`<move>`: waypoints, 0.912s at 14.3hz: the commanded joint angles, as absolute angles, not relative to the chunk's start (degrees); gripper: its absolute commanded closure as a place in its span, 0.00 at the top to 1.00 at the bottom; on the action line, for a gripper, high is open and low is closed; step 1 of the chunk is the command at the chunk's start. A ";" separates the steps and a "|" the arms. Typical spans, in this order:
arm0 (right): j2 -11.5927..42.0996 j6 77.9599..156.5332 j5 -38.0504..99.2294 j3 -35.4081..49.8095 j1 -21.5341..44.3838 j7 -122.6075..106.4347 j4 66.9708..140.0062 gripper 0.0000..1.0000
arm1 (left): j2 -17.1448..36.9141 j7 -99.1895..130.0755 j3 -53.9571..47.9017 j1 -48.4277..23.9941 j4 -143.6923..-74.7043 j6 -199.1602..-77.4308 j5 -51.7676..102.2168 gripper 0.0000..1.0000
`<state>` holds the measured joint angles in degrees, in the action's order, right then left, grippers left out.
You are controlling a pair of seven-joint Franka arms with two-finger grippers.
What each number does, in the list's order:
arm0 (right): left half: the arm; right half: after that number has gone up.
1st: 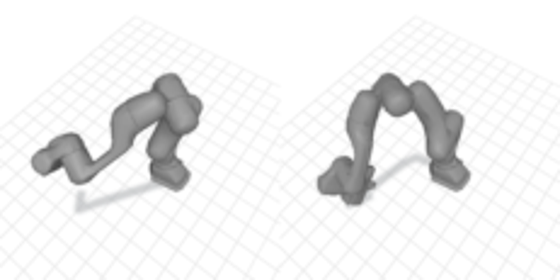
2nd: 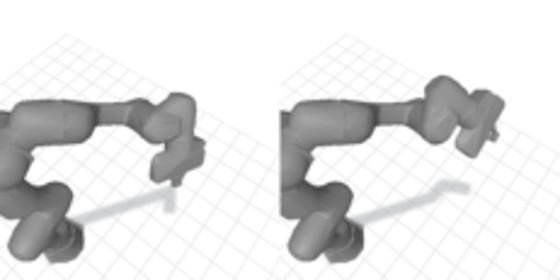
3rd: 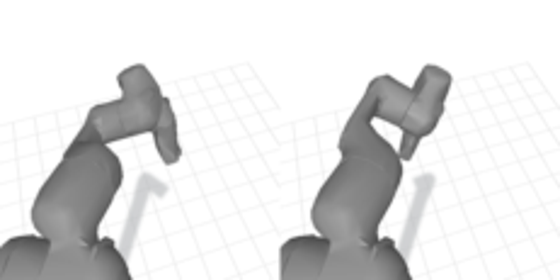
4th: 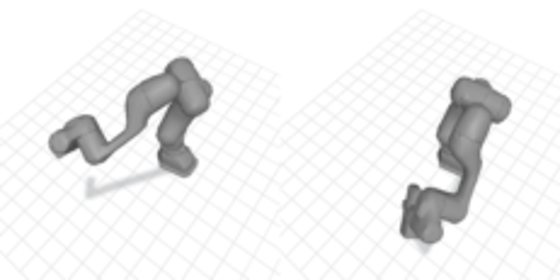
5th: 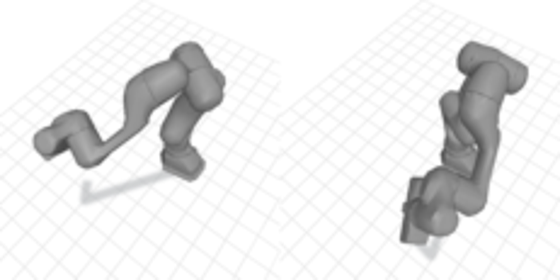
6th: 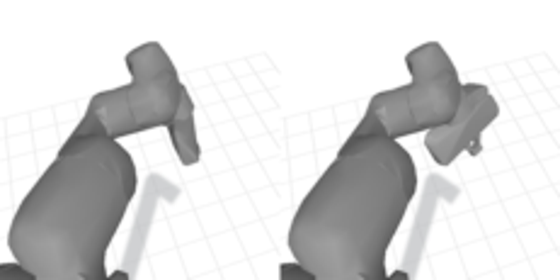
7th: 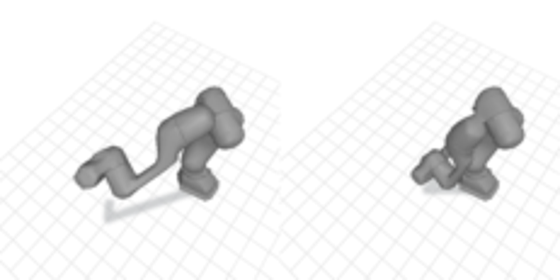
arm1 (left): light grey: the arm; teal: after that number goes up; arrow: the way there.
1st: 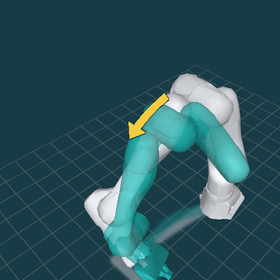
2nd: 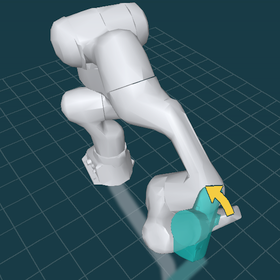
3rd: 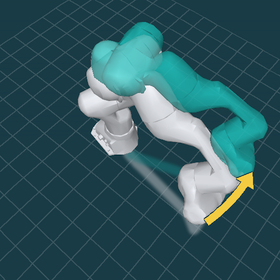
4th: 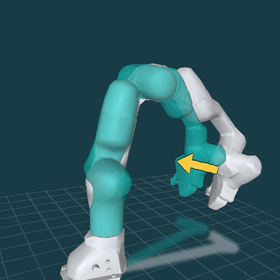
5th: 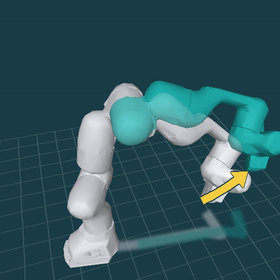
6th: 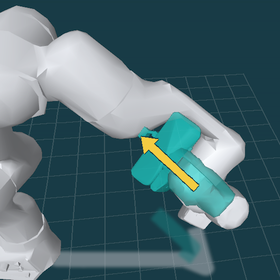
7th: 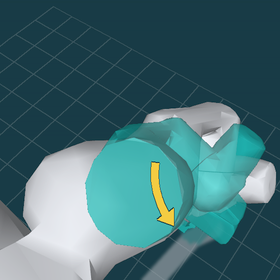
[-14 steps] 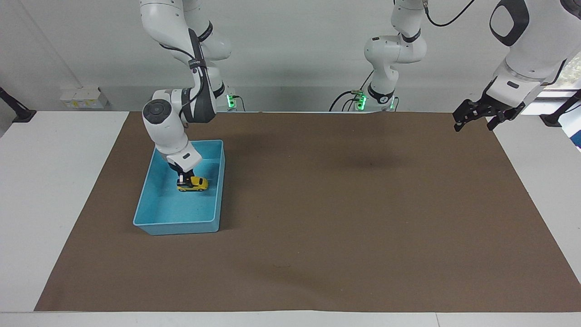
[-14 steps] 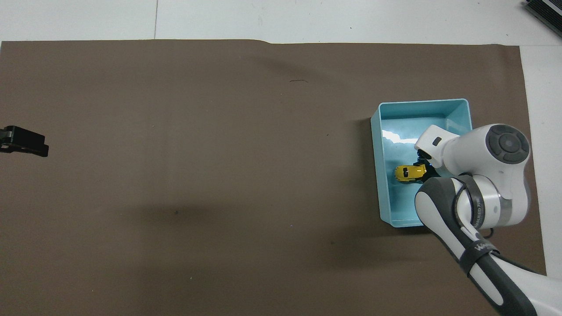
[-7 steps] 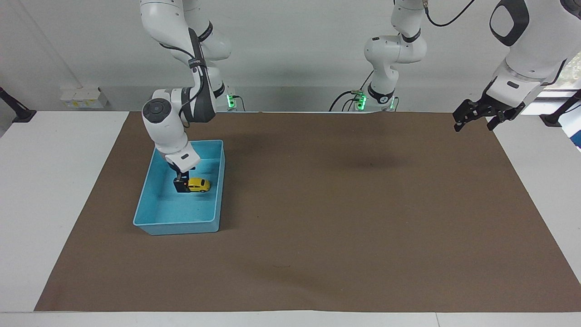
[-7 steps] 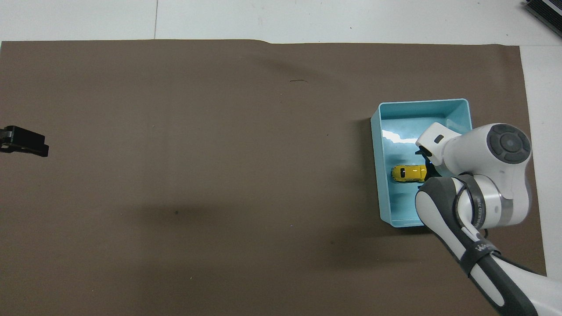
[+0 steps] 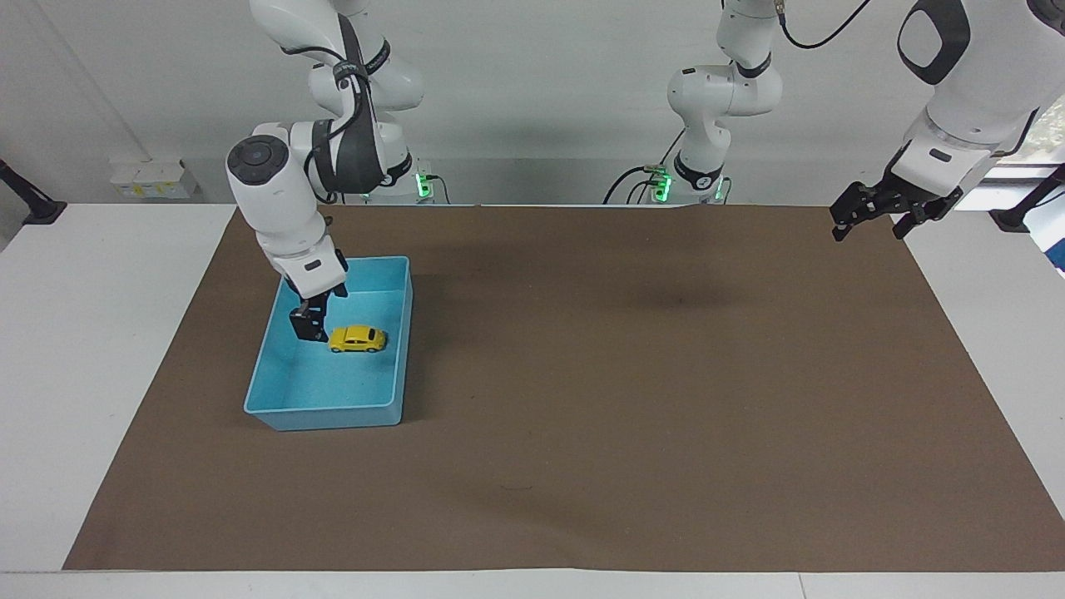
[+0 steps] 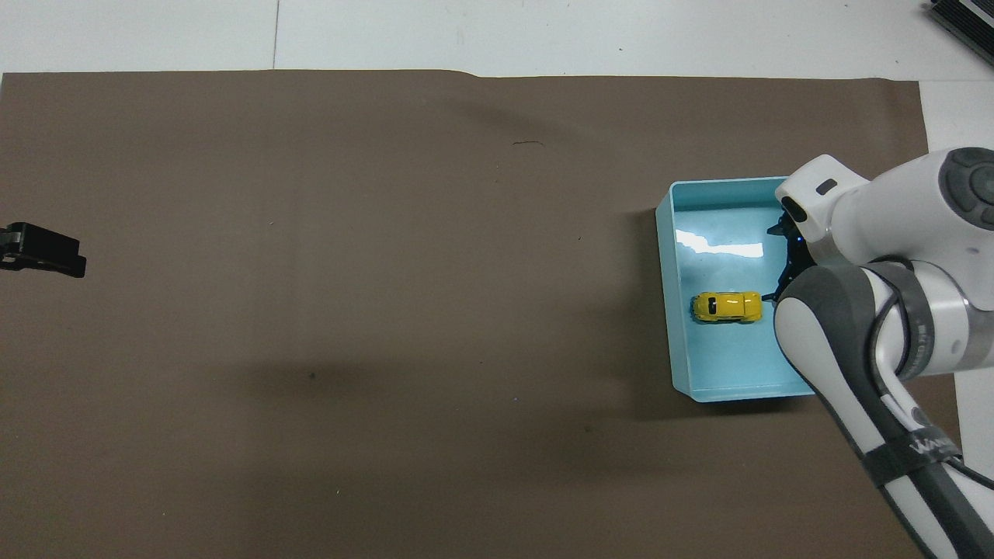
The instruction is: Wind up and store yellow beetle car
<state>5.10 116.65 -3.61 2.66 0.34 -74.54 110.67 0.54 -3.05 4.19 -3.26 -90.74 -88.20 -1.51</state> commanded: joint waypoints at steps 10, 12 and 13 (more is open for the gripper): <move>3.70 111.53 -2.64 3.16 -0.17 -59.87 103.01 1.00 | -0.09 -2.72 3.60 -2.55 -90.53 -87.28 -2.72 1.00; 2.38 111.53 -2.72 3.08 -0.61 -56.71 102.57 1.00 | -0.09 -2.72 3.60 -2.55 -90.53 -87.28 -2.72 1.00; 2.03 111.45 -2.72 2.73 -0.79 -55.47 102.57 1.00 | -0.09 -2.72 3.60 -2.55 -90.53 -87.28 -2.72 1.00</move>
<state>3.76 112.65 -3.39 2.55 0.25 -58.19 102.69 0.54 -3.05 4.19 -3.26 -90.74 -88.20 -1.51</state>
